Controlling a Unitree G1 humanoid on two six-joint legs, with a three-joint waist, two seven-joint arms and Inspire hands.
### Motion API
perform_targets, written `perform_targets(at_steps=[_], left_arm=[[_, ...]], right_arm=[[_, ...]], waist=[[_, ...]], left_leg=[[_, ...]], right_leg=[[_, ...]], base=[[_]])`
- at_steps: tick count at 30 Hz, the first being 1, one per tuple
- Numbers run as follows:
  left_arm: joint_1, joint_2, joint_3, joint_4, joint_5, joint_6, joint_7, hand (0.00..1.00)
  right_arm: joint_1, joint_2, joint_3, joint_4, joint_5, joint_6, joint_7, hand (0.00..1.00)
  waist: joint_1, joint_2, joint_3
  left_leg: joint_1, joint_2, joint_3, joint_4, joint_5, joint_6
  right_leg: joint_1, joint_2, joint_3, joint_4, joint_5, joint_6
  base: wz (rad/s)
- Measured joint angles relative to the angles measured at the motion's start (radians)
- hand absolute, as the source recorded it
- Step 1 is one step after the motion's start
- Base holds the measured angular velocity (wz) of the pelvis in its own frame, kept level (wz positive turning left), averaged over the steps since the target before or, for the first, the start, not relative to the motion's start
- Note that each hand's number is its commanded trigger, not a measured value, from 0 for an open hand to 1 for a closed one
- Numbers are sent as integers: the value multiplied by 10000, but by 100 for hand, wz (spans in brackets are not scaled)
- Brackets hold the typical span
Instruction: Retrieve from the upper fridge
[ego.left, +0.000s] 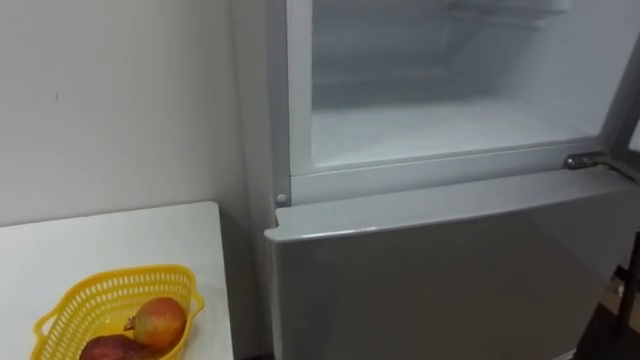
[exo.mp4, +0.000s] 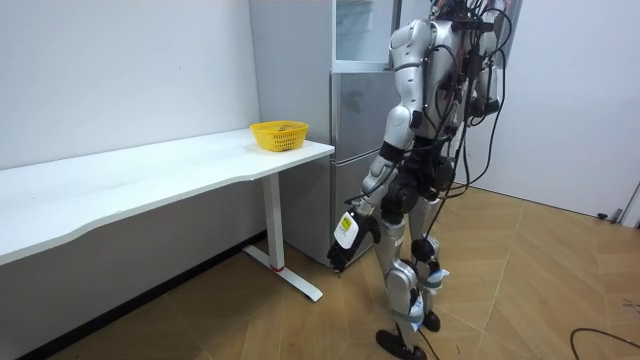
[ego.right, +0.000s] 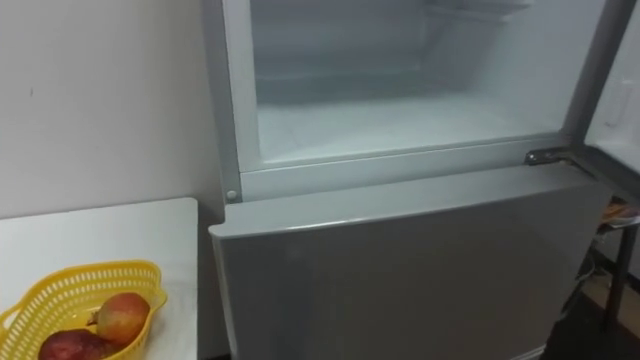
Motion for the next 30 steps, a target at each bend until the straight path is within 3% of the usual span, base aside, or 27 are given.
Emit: perform_targets(at_steps=[9, 18, 30], left_arm=[[145, 0, 577, -236, -18, 22, 187, 0], [147, 1, 672, -343, 0, 17, 235, 0], [185, 7, 737, -327, -8, -79, 206, 0]], right_arm=[[-572, -63, -1461, 0, 380, -4, -316, 0], [-1078, -112, -1637, -2, 438, -1, -298, 0], [-1447, -645, -1777, -1011, 731, -48, -284, 0]], waist=[[-378, -172, 39], [-478, -308, 21], [-328, -360, 21]], left_leg=[[-138, -3, -33, -3, 2, 0], [-261, -7, -19, -9, 2, 0], [-232, 13, -51, -33, 5, -2]], right_leg=[[-148, 8, 15, 4, -2, -3], [-204, 2, -109, -156, 22, 5], [-128, 0, -187, 16, 43, -21]], base=[[0], [3], [0]])
